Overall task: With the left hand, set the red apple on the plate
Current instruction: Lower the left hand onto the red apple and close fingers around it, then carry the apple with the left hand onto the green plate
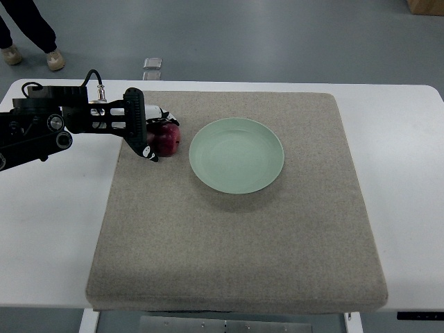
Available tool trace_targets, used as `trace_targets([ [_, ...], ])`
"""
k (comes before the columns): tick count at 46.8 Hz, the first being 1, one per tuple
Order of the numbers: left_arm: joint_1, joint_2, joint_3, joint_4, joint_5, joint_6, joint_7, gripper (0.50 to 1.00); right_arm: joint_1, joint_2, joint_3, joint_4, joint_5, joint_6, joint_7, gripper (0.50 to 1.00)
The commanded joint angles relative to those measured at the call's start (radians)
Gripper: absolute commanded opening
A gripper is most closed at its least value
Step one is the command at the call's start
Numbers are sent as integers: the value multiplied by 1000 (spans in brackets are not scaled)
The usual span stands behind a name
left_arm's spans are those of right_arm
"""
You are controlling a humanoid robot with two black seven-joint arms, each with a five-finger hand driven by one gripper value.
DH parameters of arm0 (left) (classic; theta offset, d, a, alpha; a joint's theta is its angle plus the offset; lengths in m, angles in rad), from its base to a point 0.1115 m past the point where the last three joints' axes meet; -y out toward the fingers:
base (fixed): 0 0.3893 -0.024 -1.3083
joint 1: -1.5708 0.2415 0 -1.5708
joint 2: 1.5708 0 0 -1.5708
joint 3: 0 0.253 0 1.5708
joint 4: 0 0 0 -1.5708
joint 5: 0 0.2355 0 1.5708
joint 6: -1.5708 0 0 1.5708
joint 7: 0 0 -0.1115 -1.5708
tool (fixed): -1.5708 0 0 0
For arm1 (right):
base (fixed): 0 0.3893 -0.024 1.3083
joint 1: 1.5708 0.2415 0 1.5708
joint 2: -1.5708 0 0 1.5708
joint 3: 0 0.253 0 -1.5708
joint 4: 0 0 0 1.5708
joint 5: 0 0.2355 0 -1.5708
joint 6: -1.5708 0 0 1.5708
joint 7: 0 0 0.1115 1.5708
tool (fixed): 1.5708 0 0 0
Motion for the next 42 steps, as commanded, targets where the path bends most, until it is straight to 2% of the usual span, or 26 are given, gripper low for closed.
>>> trace_targets([
  [1, 9, -11, -1, 1, 18, 3, 0, 849, 0, 0, 0, 0, 0, 0, 0, 930],
  [6, 10, -13, -1, 2, 27, 4, 0, 795, 0, 0, 0, 0, 0, 0, 0, 930],
  [14, 12, -13, -1, 2, 27, 4, -2, 619, 0, 0, 0, 0, 0, 0, 0, 930],
  [16, 12, -13, -1, 2, 27, 4, -2, 598, 0, 0, 0, 0, 0, 0, 0, 930],
  [21, 7, -11, -4, 4, 27, 7, -11, 583, 0, 0, 0, 0, 0, 0, 0, 930],
  [24, 4, -8, -10, 4, 25, 7, -11, 500, 0, 0, 0, 0, 0, 0, 0, 930],
  [42, -86, -22, -27, 2, 27, 3, -41, 500, 0, 0, 0, 0, 0, 0, 0, 930],
])
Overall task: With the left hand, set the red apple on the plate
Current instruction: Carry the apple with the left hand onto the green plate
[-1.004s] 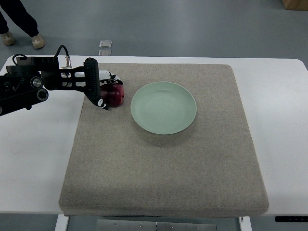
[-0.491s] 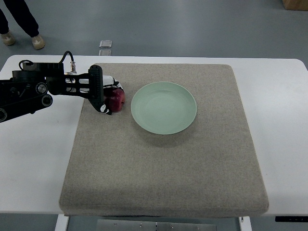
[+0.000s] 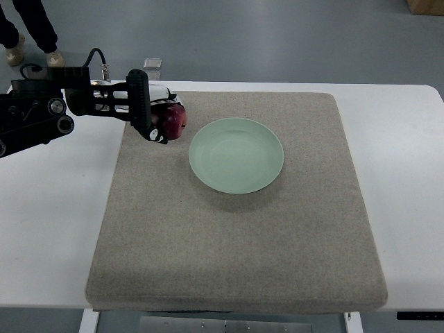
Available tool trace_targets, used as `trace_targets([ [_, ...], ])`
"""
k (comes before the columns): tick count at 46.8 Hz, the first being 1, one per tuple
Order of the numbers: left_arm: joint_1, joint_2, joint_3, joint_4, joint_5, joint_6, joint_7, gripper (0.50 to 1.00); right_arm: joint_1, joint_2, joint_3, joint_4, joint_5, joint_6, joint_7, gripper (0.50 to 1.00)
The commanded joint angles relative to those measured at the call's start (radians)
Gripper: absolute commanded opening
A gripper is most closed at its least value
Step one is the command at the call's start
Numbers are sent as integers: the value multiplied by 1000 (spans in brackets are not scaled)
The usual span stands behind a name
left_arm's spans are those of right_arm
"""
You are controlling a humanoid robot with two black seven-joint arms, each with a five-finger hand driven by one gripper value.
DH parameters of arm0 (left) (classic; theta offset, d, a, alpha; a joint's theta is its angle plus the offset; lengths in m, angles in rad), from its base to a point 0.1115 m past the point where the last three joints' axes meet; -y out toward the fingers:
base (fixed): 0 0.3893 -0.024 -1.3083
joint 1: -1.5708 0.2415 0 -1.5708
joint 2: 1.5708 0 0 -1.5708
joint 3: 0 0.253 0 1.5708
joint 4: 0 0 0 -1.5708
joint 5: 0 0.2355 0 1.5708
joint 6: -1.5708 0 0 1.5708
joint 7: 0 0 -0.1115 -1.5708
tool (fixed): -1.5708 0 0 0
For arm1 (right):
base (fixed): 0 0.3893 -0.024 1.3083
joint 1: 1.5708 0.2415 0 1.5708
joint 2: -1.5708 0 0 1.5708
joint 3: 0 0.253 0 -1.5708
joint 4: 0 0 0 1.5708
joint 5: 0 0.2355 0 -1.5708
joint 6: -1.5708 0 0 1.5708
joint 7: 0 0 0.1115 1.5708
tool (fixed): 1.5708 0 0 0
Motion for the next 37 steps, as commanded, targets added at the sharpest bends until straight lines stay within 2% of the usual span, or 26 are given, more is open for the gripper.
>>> trace_targets([
  [1, -26, -22, -1, 0, 0, -4, -6, 500, 0, 0, 0, 0, 0, 0, 0, 930],
  [8, -47, -110, 0, -1, 2, -4, -11, 500, 0, 0, 0, 0, 0, 0, 0, 930],
  [22, -69, -220, 5, 2, 45, -9, -25, 500, 0, 0, 0, 0, 0, -1, 0, 930],
  [37, -31, -288, 25, 31, 74, -13, -25, 500, 0, 0, 0, 0, 0, 0, 0, 930],
])
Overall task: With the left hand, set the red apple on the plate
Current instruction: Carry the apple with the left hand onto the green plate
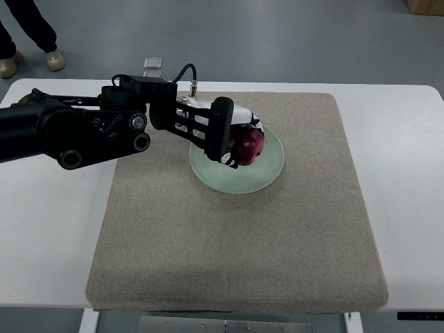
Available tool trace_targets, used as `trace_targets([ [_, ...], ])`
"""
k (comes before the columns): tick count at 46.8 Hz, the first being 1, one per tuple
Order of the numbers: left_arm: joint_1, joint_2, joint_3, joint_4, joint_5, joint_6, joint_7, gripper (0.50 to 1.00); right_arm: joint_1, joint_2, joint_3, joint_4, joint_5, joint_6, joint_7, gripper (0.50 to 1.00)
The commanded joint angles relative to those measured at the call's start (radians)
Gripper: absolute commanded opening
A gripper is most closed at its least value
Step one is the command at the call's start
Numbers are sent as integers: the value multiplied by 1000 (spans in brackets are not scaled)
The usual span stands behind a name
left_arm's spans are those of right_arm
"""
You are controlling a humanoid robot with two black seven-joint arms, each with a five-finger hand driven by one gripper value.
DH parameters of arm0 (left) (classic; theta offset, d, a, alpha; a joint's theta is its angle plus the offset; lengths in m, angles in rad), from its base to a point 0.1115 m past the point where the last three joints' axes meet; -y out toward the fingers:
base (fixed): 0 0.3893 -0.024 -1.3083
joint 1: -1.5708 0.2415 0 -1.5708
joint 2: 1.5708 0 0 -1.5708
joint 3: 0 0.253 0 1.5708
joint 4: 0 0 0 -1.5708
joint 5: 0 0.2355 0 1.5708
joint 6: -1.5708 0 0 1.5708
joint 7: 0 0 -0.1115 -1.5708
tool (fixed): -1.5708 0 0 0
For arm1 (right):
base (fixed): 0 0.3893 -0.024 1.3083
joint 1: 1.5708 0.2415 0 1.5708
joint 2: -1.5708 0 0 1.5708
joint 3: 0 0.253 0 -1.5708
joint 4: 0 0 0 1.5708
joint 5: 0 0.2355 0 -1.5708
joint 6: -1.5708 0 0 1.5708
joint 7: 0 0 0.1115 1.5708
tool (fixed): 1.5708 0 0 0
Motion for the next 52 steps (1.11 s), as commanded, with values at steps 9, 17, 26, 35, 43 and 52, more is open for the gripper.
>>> trace_targets([
  [9, 48, -5, 8, 26, 66, 1, 0, 500, 0, 0, 0, 0, 0, 0, 0, 930],
  [17, 56, -5, 5, 32, 66, 4, 0, 500, 0, 0, 0, 0, 0, 0, 0, 930],
  [26, 63, -4, -6, 32, 63, 14, -1, 629, 0, 0, 0, 0, 0, -1, 0, 930],
  [35, 71, -5, -9, 32, 46, 14, -4, 776, 0, 0, 0, 0, 0, 0, 0, 930],
  [43, 77, -5, -14, 32, 45, 14, -4, 887, 0, 0, 0, 0, 0, 0, 0, 930],
  [52, 79, -4, -15, 32, 45, 14, -4, 947, 0, 0, 0, 0, 0, 0, 0, 930],
])
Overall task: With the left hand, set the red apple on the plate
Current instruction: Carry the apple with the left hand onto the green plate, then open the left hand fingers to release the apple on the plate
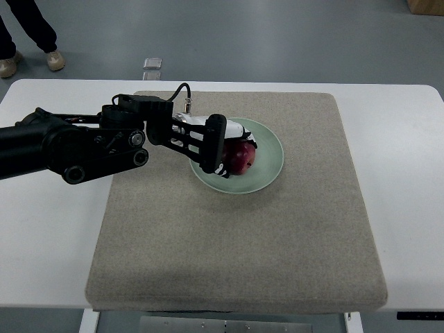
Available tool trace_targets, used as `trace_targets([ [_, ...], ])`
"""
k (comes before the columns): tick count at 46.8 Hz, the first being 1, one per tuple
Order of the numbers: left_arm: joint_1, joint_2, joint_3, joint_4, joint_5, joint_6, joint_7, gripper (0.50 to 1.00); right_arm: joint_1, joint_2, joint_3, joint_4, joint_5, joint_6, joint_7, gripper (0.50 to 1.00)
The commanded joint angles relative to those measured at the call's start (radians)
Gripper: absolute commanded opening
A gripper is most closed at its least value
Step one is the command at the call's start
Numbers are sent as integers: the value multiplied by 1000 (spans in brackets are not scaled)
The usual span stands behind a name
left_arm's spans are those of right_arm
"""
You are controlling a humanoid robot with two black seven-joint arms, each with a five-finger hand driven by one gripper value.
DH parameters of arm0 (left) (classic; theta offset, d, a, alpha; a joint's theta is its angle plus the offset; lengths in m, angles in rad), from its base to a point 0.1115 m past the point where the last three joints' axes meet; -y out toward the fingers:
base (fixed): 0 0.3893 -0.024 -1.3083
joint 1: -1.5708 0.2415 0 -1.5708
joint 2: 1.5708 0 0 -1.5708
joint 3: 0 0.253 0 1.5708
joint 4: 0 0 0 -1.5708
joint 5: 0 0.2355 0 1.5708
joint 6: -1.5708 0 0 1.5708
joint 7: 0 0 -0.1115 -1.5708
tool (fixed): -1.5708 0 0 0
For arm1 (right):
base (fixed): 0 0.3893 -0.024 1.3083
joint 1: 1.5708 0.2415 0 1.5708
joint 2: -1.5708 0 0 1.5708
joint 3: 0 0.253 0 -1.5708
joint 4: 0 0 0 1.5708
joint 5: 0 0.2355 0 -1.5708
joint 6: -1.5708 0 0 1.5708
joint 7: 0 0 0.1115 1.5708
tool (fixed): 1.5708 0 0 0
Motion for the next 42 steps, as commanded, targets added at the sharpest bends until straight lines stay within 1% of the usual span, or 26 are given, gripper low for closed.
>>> trace_targets([
  [1, 0, 1, -1, 0, 0, 0, 0, 958, 0, 0, 0, 0, 0, 0, 0, 930],
  [5, 0, 2, -15, -2, -2, 0, 0, 964, 0, 0, 0, 0, 0, 0, 0, 930],
  [6, 0, 4, -20, -2, -2, 0, 0, 971, 0, 0, 0, 0, 0, 0, 0, 930],
  [7, 0, 5, -26, -2, -2, 0, 0, 988, 0, 0, 0, 0, 0, -1, 0, 930],
  [9, 0, 7, -35, -2, -2, 0, 0, 994, 0, 0, 0, 0, 0, 0, 0, 930],
  [23, -1, 31, -104, -5, -75, -11, 0, 996, 0, 0, 0, 0, 0, 0, 0, 930],
  [33, -3, 85, -211, -5, -204, -14, 1, 996, 0, 0, 0, 0, 0, 0, 0, 930],
  [42, 2, 150, -316, -2, -412, -5, 1, 996, 0, 0, 0, 0, 0, 0, 0, 930],
])
